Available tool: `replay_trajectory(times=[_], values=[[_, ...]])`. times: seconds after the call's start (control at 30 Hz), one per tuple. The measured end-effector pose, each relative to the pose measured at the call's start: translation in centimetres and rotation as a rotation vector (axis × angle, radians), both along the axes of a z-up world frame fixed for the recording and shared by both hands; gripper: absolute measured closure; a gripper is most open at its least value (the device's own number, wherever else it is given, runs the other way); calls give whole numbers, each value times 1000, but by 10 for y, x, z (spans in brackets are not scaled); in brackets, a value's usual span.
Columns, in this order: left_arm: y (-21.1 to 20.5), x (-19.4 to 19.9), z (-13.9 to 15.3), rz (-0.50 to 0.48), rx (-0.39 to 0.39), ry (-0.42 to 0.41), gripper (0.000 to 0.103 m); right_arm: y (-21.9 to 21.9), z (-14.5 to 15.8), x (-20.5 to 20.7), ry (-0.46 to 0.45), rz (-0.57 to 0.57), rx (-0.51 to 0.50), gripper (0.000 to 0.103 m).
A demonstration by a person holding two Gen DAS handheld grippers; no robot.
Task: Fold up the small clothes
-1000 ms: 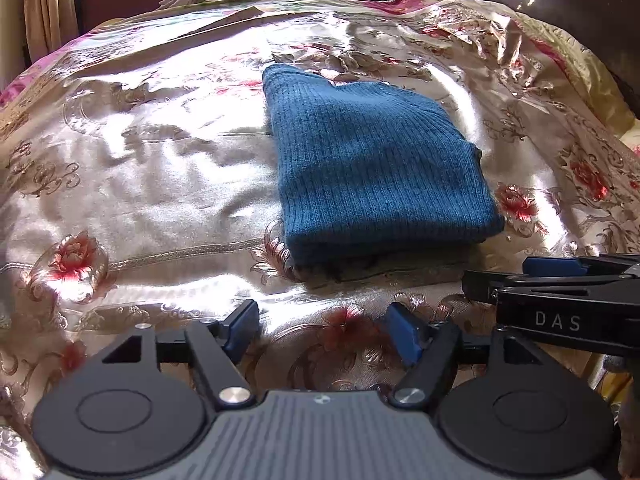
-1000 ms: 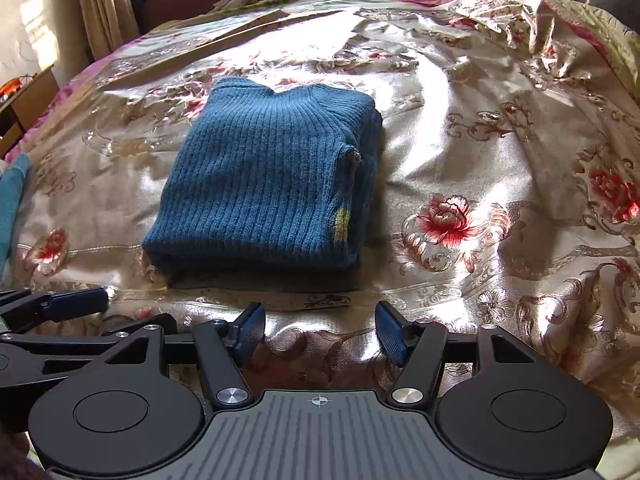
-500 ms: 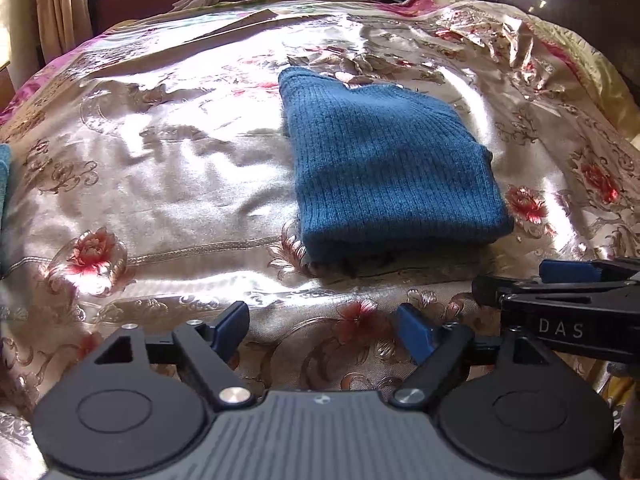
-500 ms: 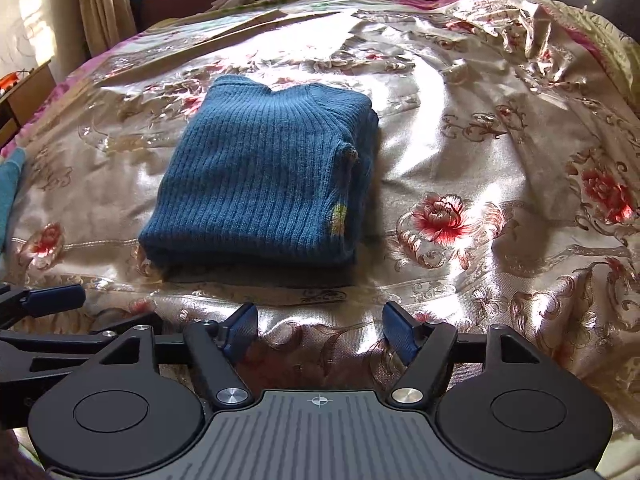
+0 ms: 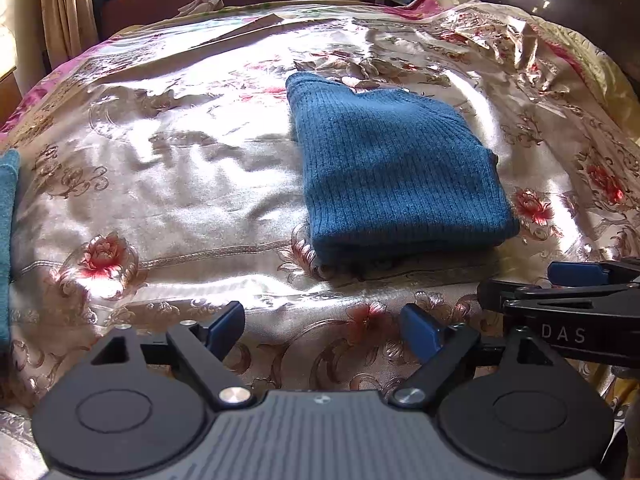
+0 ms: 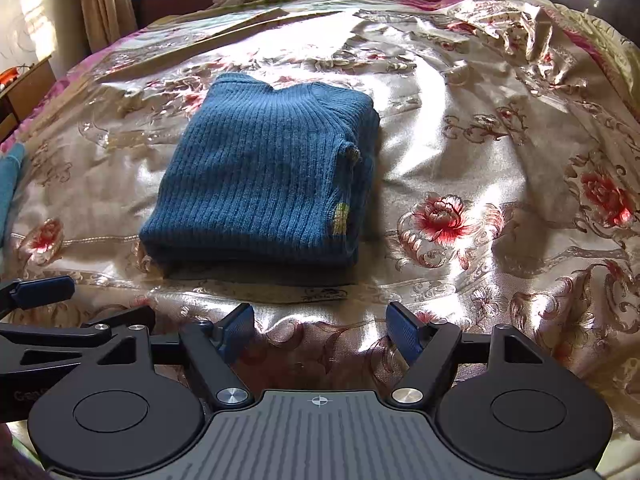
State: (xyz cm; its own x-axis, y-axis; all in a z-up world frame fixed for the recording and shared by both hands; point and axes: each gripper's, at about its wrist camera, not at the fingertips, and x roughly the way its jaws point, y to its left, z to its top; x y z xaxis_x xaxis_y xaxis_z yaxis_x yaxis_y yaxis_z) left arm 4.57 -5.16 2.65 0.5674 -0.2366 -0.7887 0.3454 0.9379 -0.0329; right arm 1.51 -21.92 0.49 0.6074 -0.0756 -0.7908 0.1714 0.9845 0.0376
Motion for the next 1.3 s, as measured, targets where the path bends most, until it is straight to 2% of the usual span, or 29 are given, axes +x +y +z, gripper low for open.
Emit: replay_trajectory(times=[0.3, 0.7, 1.3], values=[[4, 1, 0, 35, 20, -13, 12, 2, 0, 0, 6, 5, -14, 26], [-1, 1, -1, 38, 96, -26, 8, 2, 0, 0, 9, 7, -19, 25], [6, 4, -1, 59, 18, 29, 7, 4, 0, -1, 10, 8, -23, 24]])
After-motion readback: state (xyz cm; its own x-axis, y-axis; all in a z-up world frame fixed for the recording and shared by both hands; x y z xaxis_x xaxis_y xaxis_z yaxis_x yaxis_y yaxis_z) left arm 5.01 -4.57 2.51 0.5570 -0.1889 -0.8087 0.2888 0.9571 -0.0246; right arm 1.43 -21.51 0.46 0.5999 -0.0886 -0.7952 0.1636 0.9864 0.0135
